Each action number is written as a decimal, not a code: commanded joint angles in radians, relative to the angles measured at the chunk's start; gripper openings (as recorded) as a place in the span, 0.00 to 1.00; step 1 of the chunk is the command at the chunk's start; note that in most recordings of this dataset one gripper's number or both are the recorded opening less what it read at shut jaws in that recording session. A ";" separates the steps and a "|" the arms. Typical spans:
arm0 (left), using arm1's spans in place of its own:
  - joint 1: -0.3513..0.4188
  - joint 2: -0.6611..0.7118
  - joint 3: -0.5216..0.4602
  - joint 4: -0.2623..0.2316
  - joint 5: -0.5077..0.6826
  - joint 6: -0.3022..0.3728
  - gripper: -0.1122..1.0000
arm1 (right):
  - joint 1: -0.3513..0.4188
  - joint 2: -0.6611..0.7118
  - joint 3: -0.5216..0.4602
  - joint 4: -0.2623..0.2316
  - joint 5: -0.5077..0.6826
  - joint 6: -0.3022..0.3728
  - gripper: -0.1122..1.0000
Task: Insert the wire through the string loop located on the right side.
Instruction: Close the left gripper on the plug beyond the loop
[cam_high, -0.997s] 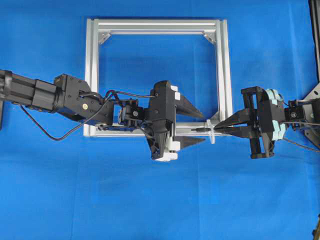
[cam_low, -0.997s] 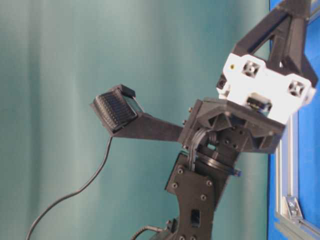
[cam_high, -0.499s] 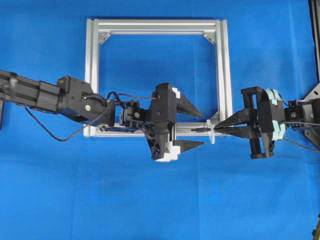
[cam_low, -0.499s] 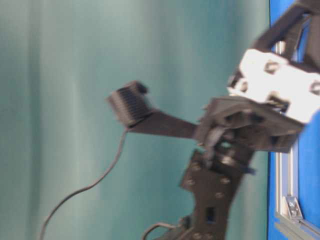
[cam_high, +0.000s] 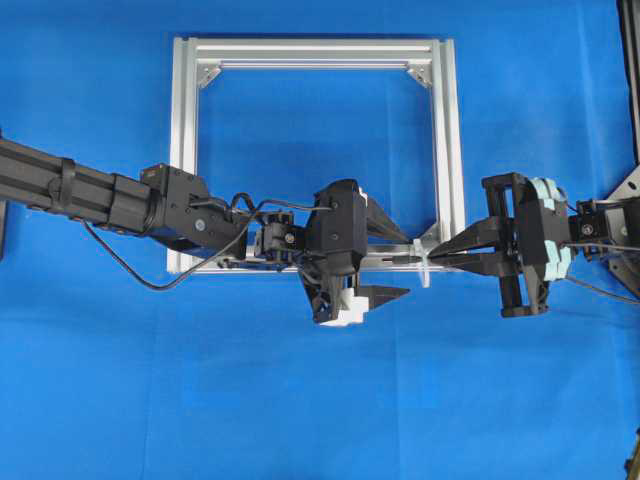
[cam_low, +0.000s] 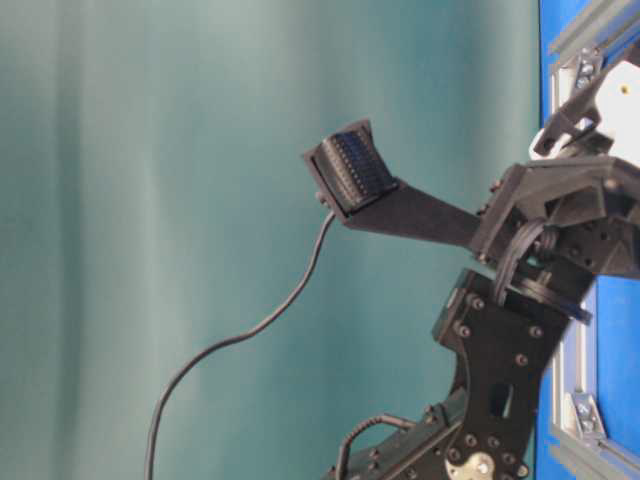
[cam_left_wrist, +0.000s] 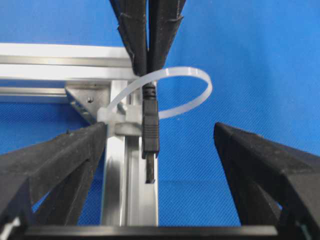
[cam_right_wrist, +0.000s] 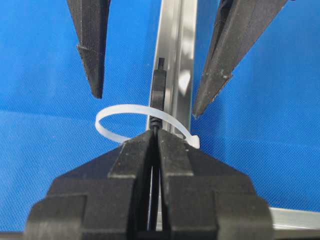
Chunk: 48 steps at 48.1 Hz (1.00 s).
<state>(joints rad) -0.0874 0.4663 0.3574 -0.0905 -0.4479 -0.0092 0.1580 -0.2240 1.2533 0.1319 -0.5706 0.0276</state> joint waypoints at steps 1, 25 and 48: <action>0.002 -0.021 -0.017 0.003 -0.008 0.002 0.93 | 0.000 -0.006 -0.018 0.000 -0.009 -0.002 0.07; -0.002 -0.021 -0.017 0.003 -0.008 0.000 0.93 | 0.000 -0.005 -0.018 0.000 -0.006 -0.002 0.07; -0.005 -0.021 -0.020 0.002 -0.003 0.012 0.91 | 0.000 -0.005 -0.018 0.000 -0.006 -0.002 0.07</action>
<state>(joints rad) -0.0905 0.4663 0.3574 -0.0890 -0.4479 -0.0015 0.1580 -0.2240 1.2533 0.1335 -0.5706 0.0261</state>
